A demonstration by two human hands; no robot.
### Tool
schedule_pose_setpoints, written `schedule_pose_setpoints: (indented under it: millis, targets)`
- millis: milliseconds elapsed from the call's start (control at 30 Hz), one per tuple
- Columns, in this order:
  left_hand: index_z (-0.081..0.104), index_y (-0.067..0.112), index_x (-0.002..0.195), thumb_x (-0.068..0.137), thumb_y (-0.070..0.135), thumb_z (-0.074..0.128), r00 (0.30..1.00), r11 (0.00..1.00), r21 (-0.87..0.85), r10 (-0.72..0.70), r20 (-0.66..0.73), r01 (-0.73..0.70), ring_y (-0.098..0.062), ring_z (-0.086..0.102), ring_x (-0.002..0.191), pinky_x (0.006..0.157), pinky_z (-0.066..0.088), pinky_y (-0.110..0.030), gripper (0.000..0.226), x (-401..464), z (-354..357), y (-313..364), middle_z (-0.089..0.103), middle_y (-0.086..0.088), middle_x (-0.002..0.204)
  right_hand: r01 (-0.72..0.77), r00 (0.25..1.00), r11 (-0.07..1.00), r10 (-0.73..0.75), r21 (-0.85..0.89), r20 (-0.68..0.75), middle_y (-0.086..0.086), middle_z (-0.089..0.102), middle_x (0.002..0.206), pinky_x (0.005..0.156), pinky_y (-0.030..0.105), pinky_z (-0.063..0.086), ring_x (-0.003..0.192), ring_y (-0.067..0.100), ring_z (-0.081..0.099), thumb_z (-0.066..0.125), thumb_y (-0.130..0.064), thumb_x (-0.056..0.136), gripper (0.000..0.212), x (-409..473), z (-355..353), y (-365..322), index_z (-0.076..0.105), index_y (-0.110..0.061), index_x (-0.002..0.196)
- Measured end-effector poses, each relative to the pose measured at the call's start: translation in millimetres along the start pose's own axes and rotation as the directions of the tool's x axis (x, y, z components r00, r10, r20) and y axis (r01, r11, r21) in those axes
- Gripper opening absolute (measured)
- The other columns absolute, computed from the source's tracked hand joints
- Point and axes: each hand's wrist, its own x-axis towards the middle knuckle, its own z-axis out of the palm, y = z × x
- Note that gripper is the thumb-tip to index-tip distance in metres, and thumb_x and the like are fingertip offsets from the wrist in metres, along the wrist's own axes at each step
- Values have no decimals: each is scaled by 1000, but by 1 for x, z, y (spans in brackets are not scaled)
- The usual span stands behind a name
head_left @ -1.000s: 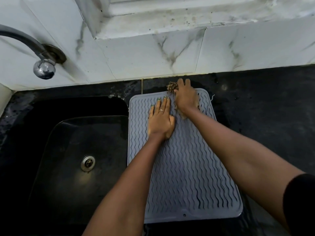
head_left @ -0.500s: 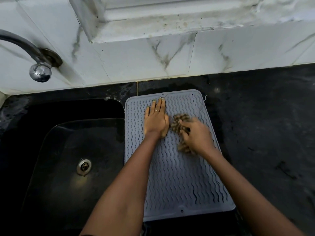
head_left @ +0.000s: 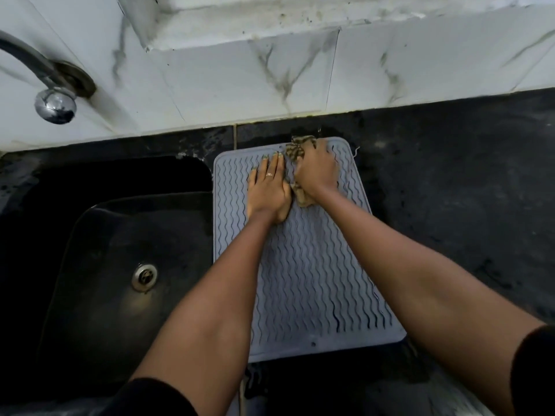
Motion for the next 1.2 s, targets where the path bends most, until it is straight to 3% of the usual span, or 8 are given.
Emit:
schedule_pose_setpoints:
  millis: [267, 400, 500, 567, 667, 833, 1033, 1200]
  targets:
    - [4, 16, 154, 100, 30, 24, 1000, 1000, -17, 24, 7, -24, -20, 2, 150, 121, 1, -37, 59, -3, -3, -1, 5, -2, 163, 59, 997, 997, -62, 53, 54, 8, 52, 117, 68, 29, 47, 81, 22, 58, 54, -15, 88, 22, -153, -30, 33, 59, -9, 109]
    - [2, 15, 154, 102, 31, 22, 999, 1000, -19, 25, 22, -25, -21, -1, 150, 122, -1, -37, 58, -11, -4, 0, 2, -4, 163, 24, 1000, 991, -23, 130, -10, 4, 48, 102, 67, 26, 39, 84, 20, 53, 56, -19, 88, 17, -113, -45, 27, 61, -14, 104]
    - [2, 16, 154, 103, 33, 19, 1000, 999, -29, 22, 14, -22, -20, -2, 150, 122, -1, -37, 57, -23, -1, 0, 2, -3, 163, 13, 992, 979, 12, 204, -122, 8, 44, 112, 83, 33, 47, 96, 21, 48, 57, -18, 88, 17, -47, -36, 7, 59, -11, 104]
    - [3, 16, 154, 103, 34, 19, 1000, 999, -36, 28, 12, -28, -19, -1, 150, 122, -1, -36, 56, -29, -1, 0, 3, -2, 163, 18, 1000, 997, -16, 78, -19, 11, 42, 129, 105, 49, 35, 120, 32, 40, 54, -18, 91, 19, -15, -21, -4, 59, -12, 108]
    - [4, 17, 154, 103, 34, 21, 999, 998, -39, 39, 6, -39, -18, 0, 150, 121, -1, -36, 57, -38, -1, -3, 4, -2, 163, 69, 995, 994, -63, -89, 75, 8, 43, 141, 108, 54, 24, 133, 37, 31, 48, -17, 95, 29, -3, -3, -3, 54, -13, 123]
    - [3, 18, 154, 103, 35, 21, 999, 998, -53, 45, 26, -44, -17, -3, 150, 121, -3, -36, 57, -45, -2, -2, 1, 0, 163, 93, 992, 995, -95, -32, -82, 7, 57, 124, 96, 46, 38, 116, 29, 48, 56, -12, 88, 20, -75, -18, 19, 64, -8, 106]
    - [4, 17, 154, 102, 35, 23, 998, 997, -56, 51, 26, -50, -19, -2, 150, 121, -3, -37, 58, -54, -4, -2, 2, -1, 163, 120, 992, 991, -121, -51, -28, 5, 66, 85, 60, 29, 39, 73, 23, 57, 65, -4, 71, 8, -197, -53, 32, 69, -7, 78]
    - [5, 19, 154, 102, 37, 22, 999, 997, -62, 46, 21, -45, -19, -2, 150, 121, -2, -37, 58, -68, -1, -4, 4, -1, 163, -9, 997, 989, 21, 149, -77, -1, 56, 71, 53, 26, 41, 65, 16, 50, 48, -7, 80, 19, -139, -70, 24, 61, -16, 69]
